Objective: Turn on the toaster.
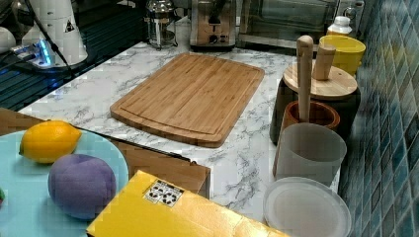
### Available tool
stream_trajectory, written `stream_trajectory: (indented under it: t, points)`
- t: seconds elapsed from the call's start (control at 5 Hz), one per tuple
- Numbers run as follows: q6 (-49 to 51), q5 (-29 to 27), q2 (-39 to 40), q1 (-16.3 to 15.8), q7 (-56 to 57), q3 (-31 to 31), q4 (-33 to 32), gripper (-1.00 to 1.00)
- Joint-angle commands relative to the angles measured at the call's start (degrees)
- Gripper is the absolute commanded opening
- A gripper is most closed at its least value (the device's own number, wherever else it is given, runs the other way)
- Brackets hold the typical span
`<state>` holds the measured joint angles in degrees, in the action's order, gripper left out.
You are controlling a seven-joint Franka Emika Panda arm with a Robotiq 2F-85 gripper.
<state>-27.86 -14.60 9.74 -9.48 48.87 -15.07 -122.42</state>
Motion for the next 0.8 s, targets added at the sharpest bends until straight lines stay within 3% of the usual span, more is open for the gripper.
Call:
stream_trajectory:
  t: [0.2,0.6,0.8]
  points:
    - [-2.78,-0.34,4.31,0.15,1.40,0.45,-9.93,-1.00]
    - [-13.99,0.85,7.62,-0.65,1.38,0.52,-24.01,-1.00]
    - [-11.86,-1.17,1.97,-0.07,4.42,-0.34,-25.05,-1.00]
